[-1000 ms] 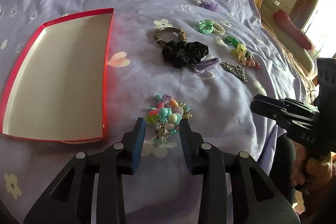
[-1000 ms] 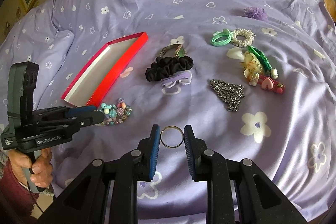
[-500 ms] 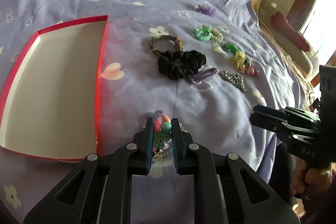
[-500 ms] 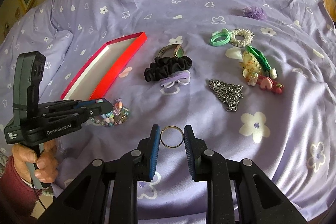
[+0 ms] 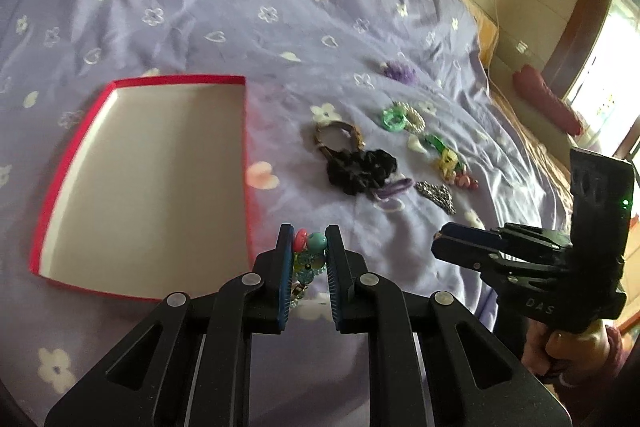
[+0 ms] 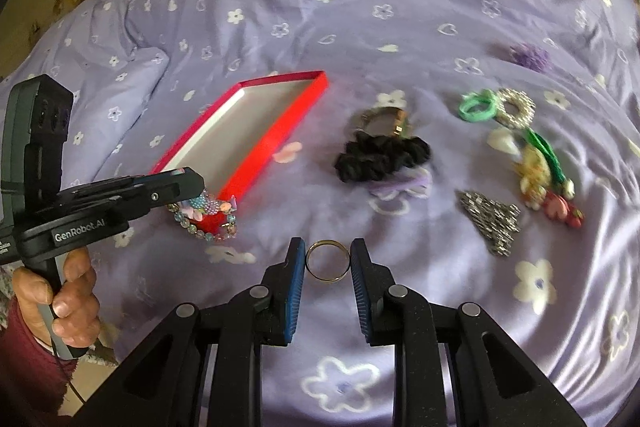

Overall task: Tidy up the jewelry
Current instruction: 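Carry the ring and bracelet into the red box lid with both tools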

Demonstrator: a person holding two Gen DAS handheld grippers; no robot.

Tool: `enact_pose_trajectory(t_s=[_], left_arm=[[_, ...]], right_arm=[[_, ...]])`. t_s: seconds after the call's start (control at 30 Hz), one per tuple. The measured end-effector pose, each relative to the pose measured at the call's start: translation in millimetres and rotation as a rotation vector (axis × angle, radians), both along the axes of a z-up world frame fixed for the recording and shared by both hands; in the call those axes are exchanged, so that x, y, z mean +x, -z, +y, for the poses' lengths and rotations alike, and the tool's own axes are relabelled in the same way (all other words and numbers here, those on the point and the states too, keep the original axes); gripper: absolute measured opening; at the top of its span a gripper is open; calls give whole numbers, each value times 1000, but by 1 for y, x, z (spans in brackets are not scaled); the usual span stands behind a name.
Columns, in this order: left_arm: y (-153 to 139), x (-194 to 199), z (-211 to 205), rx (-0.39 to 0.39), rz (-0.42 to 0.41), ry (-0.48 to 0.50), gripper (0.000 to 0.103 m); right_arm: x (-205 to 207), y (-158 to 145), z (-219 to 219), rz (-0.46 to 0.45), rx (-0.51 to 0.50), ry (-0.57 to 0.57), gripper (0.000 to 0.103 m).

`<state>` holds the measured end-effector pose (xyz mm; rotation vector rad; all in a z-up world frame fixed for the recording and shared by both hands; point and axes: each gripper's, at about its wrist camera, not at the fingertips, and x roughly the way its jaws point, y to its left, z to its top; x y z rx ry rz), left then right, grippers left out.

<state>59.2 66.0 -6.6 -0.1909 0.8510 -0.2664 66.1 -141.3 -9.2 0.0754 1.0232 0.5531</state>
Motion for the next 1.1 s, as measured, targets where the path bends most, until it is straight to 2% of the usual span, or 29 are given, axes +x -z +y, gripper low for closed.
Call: enact_pose_trajectory(t_s=[0.33,0.6,0.83,1.1], left_arm=[[-15,-8,53,-13,-59,-126,13],[-5,-2,92,-46,-48,-202,13],[19,10,122,-67,-15,-249,13],[54,17,145,-81,52,-290,13]], right_arm=[[15,-15,58,-35,46,-103,23],[30,-19,105,-32,96,-166,23],[43,1,146,21,106,-217,23],[54,39,184,94,44,-286,23]])
